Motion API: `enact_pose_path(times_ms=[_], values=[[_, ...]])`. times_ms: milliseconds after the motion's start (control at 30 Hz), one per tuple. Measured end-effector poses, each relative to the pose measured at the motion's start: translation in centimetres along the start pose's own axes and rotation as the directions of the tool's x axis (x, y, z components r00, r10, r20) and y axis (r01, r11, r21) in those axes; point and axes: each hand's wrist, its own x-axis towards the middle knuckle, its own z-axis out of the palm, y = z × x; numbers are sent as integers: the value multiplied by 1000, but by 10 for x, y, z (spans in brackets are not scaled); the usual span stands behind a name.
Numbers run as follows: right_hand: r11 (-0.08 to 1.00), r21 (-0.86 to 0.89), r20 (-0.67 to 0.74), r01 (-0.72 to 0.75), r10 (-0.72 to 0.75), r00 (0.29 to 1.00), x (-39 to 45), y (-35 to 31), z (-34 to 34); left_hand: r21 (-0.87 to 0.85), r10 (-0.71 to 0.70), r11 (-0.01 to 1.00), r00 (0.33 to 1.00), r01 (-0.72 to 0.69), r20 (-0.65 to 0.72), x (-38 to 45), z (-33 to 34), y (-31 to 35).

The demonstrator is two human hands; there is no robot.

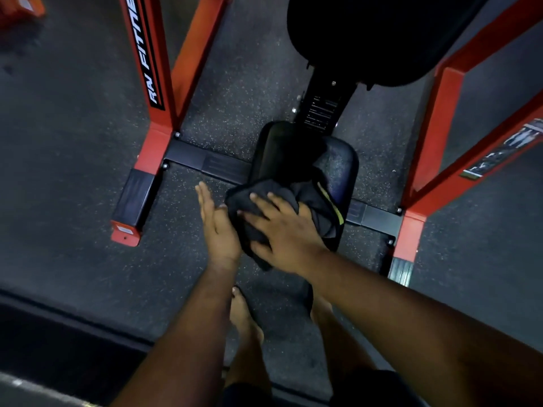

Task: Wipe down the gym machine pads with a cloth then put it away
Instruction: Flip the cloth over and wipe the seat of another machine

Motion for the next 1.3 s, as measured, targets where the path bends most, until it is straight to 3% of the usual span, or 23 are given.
enact_pose_path(times_ms=[100,200,333,600,700,800,900,1000,1167,1300], values=[[994,-98,86,50,-41,995,-54,15,6,226,-83,973,973,34,214,-26,-11,-11],[989,-79,207,-123,137,969,-99,39,-1,444,-150,896,924,-23,351,-58,-22,-4],[932,-18,278,-362,352,894,-123,47,-40,517,-236,856,872,-23,429,-92,-40,33],[863,206,34,-462,465,885,-163,-52,-136,431,-332,901,722,51,607,-131,-64,162],[818,351,-79,-456,512,856,-174,-76,-158,304,-299,944,720,127,626,-136,-73,203],[783,515,-218,-348,512,831,-181,-84,-181,197,-224,973,723,123,653,-136,-74,248],[762,583,-264,-280,505,822,-187,-77,-201,213,-150,977,748,12,646,-127,-70,280],[714,666,-306,-214,524,795,-185,-56,-224,236,-11,950,730,-206,684,-111,-57,311],[628,778,-424,-16,544,724,-159,-20,-278,165,220,779,512,-604,830,-86,-31,375],[532,842,-460,86,626,630,-135,5,-338,82,369,697,455,-712,810,-64,-18,442]])
